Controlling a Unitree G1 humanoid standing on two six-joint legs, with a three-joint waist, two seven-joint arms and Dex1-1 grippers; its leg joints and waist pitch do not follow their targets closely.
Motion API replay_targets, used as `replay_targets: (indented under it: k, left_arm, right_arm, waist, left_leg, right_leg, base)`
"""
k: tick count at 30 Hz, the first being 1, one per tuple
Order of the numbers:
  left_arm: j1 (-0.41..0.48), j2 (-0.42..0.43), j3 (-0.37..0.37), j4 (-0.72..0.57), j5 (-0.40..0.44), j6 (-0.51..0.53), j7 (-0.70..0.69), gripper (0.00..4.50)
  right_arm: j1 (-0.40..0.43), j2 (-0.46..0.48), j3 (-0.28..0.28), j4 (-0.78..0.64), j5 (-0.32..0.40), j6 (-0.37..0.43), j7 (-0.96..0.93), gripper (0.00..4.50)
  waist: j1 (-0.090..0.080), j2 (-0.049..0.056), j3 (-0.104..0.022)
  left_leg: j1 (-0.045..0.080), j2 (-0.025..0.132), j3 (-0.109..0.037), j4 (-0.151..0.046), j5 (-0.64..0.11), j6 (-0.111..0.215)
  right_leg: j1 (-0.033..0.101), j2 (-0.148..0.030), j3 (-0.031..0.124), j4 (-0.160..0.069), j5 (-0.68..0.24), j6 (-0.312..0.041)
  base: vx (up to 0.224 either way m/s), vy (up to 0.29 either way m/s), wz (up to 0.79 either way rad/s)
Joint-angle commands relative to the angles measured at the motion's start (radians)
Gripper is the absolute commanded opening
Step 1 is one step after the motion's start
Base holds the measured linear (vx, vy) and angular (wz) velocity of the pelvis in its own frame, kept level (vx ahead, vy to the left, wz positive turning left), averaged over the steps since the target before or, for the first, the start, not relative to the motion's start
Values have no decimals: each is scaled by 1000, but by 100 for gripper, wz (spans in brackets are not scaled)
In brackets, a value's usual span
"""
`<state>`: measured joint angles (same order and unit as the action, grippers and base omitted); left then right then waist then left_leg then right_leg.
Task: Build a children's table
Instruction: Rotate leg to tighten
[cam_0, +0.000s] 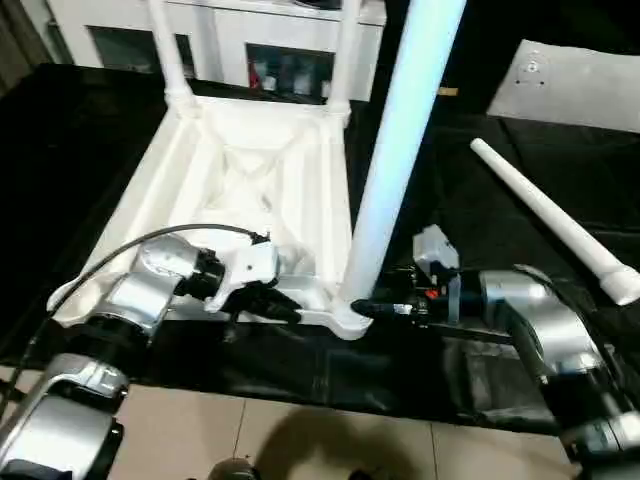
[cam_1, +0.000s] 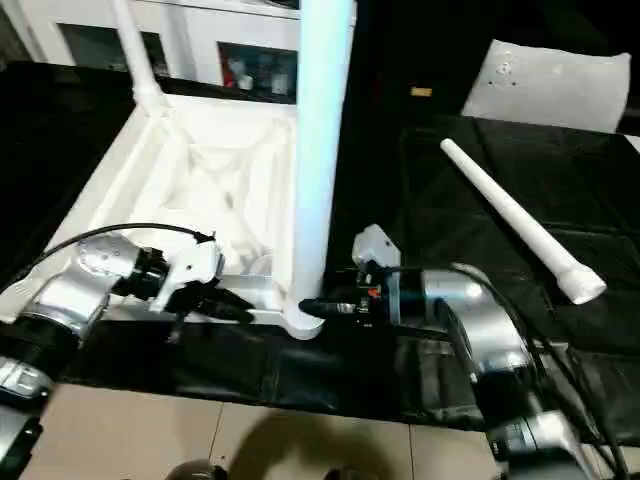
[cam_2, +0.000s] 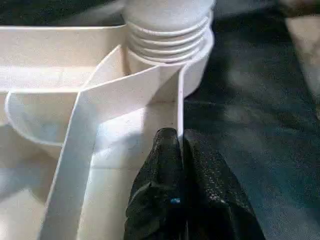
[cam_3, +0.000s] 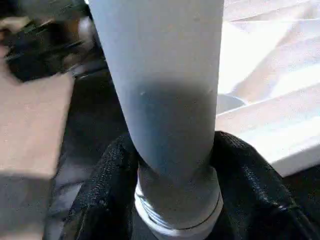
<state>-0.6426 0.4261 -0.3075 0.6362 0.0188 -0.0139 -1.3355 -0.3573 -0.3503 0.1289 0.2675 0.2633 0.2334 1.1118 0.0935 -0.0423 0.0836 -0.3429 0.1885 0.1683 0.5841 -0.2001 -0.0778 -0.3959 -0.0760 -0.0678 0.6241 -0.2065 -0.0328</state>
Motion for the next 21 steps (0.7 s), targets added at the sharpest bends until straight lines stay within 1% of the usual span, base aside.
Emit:
replay_targets:
  k: [1,2,3,4,5,6,7,8,9,10,11,12,13,14,15,16,17,18,19,20,21]
  left_arm:
    - [-1,-95,0,-4,31,99,199,0]
    - [-4,-110,6,-6,29,116,226,0]
    - [-8,-135,18,-10,28,144,272,0]
    - [-11,-149,24,-11,28,158,299,0]
    - [-20,-191,40,-14,24,199,366,0]
    - [-28,-224,50,-17,24,230,419,0]
    - [-28,-224,50,-17,24,230,419,0]
    - [-49,-297,71,-15,27,290,535,0]
    - [-55,-313,76,-13,28,300,560,0]
    - [-62,-333,84,-10,31,313,593,0]
    - [-69,-353,93,-8,36,326,628,0]
    - [-85,-386,110,-3,46,345,698,0]
    - [-88,-395,114,-4,51,347,719,0]
    - [-90,-401,117,-8,57,353,737,0]
    - [-89,-403,114,-20,72,356,752,0]
    - [-88,-402,113,-22,75,358,754,0]
    - [-86,-401,110,-28,80,360,753,0]
    - [-84,-399,107,-32,85,361,752,0]
    - [-74,-387,100,-45,92,361,735,0]
    - [-67,-377,96,-52,96,361,723,0]
    - [-65,-373,95,-55,97,361,718,0]
  right_arm:
    - [50,77,67,-26,-20,37,-94,195]
    - [55,92,67,-26,-28,38,-122,195]
    - [62,117,67,-25,-43,40,-171,195]
    - [66,131,67,-24,-54,40,-201,195]
    - [68,171,69,-25,-67,56,-261,195]
    - [68,204,71,-25,-76,74,-308,195]
    - [68,204,71,-25,-76,74,-308,194]
    - [51,289,67,-3,-103,102,-437,194]
    - [42,314,60,9,-108,108,-476,194]
    - [30,344,50,23,-114,116,-527,194]
    - [16,378,36,40,-118,124,-586,194]
    - [-25,443,1,91,-131,123,-713,194]
    - [-41,464,-14,112,-135,122,-758,193]
    - [-55,479,-24,127,-145,117,-799,193]
    - [-77,500,-43,151,-155,99,-850,193]
    - [-79,503,-44,152,-155,94,-849,193]
    - [-82,506,-42,151,-154,78,-836,193]
    - [-83,507,-39,147,-151,64,-818,193]
    - [-73,502,-40,124,-154,54,-812,228]
    - [-65,496,-42,110,-156,49,-807,249]
    - [-62,493,-42,105,-156,46,-804,249]
  waist:
    - [-10,9,-35]
    - [-16,7,-26]
    - [-20,8,-25]
    - [-22,8,-25]
    - [-28,5,-28]
    - [-35,7,-28]
    - [-43,8,-31]
    - [-49,14,-31]
    - [-52,12,-32]
    - [-58,11,-31]
    - [-62,11,-31]
    - [-68,10,-26]
    - [-73,11,-26]
    - [-75,10,-27]
    - [-75,14,-28]
    - [-76,16,-27]
    - [-77,16,-32]
    - [-76,17,-33]
    - [-74,18,-35]
    - [-74,18,-36]
    - [-74,18,-38]
  left_leg:
    - [9,45,-8,-81,-267,12]
    - [18,41,-14,-84,-342,-2]
    - [21,41,-17,-87,-367,-10]
    - [25,40,-20,-87,-383,-14]
    - [24,36,-26,-90,-384,-15]
    - [21,37,-27,-94,-378,-10]
    - [25,38,-28,-97,-377,-7]
    - [20,40,-29,-102,-368,-4]
    - [17,40,-28,-103,-364,-4]
    - [17,38,-29,-105,-376,-4]
    - [18,37,-30,-104,-387,-5]
    - [20,30,-29,-103,-407,0]
    - [25,26,-33,-100,-425,2]
    - [23,25,-34,-99,-425,6]
    - [16,27,-36,-104,-412,15]
    - [15,29,-36,-107,-411,18]
    - [12,31,-36,-110,-398,23]
    - [7,33,-32,-112,-365,32]
    - [9,34,-29,-111,-353,36]
    - [5,36,-23,-110,-326,40]
    - [2,37,-21,-110,-310,43]
  right_leg:
    - [35,-78,56,-109,-413,-170]
    - [27,-79,51,-126,-559,-125]
    - [27,-79,48,-131,-615,-101]
    - [26,-82,45,-138,-659,-80]
    - [32,-86,41,-149,-699,-46]
    - [30,-83,41,-150,-684,-39]
    - [30,-81,37,-153,-648,-46]
    - [32,-79,38,-150,-598,-61]
    - [34,-77,38,-149,-576,-66]
    - [28,-75,39,-149,-562,-74]
    - [26,-75,38,-148,-566,-74]
    - [21,-74,37,-155,-592,-66]
    - [16,-77,32,-162,-632,-54]
    - [20,-78,30,-163,-638,-46]
    - [26,-81,31,-162,-613,-41]
    - [25,-81,32,-163,-599,-42]
    - [30,-81,32,-159,-552,-49]
    - [31,-80,39,-153,-481,-65]
    - [28,-79,42,-151,-446,-77]
    - [29,-77,48,-139,-348,-114]
    - [33,-76,49,-134,-314,-123]
  base:
    - [0,0,0]
    - [0,0,0]
    - [-61,21,-2]
    - [0,0,0]
    - [0,0,0]
    - [0,0,0]
    - [-50,43,-4]
    - [-50,43,-4]
    - [-43,52,-5]
    - [-41,51,-4]
    - [-41,51,-4]
    - [0,0,0]
    - [0,0,0]
    - [-28,60,-6]
    - [0,0,0]
    - [0,0,0]
    - [0,0,0]
    - [0,0,0]
    - [0,0,0]
    - [0,0,0]
    - [0,0,0]
